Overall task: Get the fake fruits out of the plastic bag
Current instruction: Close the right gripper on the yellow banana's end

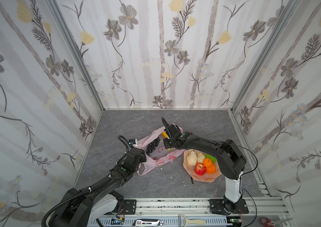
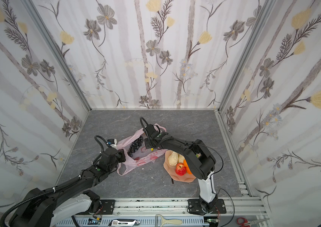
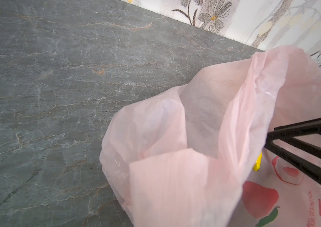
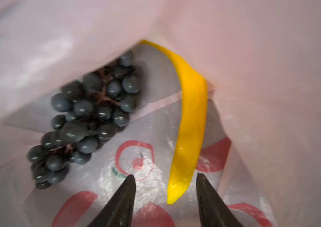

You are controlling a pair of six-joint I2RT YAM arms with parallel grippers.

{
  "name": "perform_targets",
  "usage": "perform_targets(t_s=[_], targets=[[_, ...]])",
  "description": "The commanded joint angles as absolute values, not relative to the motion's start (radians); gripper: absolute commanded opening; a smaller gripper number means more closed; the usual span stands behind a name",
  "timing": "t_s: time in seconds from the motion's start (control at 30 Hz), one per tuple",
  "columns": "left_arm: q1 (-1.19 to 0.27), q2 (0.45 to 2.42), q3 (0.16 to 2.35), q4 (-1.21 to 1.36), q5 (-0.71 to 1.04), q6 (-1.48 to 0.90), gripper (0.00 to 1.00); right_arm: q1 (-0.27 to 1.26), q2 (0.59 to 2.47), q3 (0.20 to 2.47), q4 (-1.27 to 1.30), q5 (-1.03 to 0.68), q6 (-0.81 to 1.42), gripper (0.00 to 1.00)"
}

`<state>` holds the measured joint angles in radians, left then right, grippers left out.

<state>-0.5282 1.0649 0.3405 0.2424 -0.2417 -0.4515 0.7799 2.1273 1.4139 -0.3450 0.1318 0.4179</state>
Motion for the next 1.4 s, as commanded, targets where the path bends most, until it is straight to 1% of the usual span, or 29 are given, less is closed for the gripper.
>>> perform_targets(t_s=[0.0, 0.17, 0.53, 0.8, 0.87, 0.93, 1.23, 1.37], targets=[[-0.528, 1.067, 0.34, 0.288, -0.228, -0.443, 0.0, 0.778, 2.155, 1.432, -0.346, 0.169, 0.428, 0.51], [-0.528, 1.086, 0.348, 0.293, -0.207, -0.433, 0.0, 0.767, 2.207, 1.463, -0.342, 0.191, 0.437, 0.5], [-0.528, 1.14, 0.37, 0.303, -0.189, -0.42, 0.0, 0.755, 2.283, 1.522, -0.344, 0.218, 0.436, 0.44], [-0.527, 1.157, 0.37, 0.31, -0.199, -0.422, 0.0, 0.753, 2.319, 1.557, -0.358, 0.248, 0.428, 0.36], [-0.528, 1.155, 0.368, 0.311, -0.2, -0.421, 0.0, 0.756, 2.324, 1.567, -0.363, 0.246, 0.415, 0.31], [-0.527, 1.155, 0.369, 0.311, -0.204, -0.422, 0.0, 0.762, 2.323, 1.57, -0.368, 0.258, 0.401, 0.28], [-0.528, 1.154, 0.367, 0.311, -0.21, -0.423, 0.01, 0.776, 2.254, 1.513, -0.338, 0.248, 0.382, 0.21], [-0.528, 1.154, 0.367, 0.312, -0.213, -0.425, 0.01, 0.776, 2.227, 1.495, -0.337, 0.252, 0.373, 0.21]])
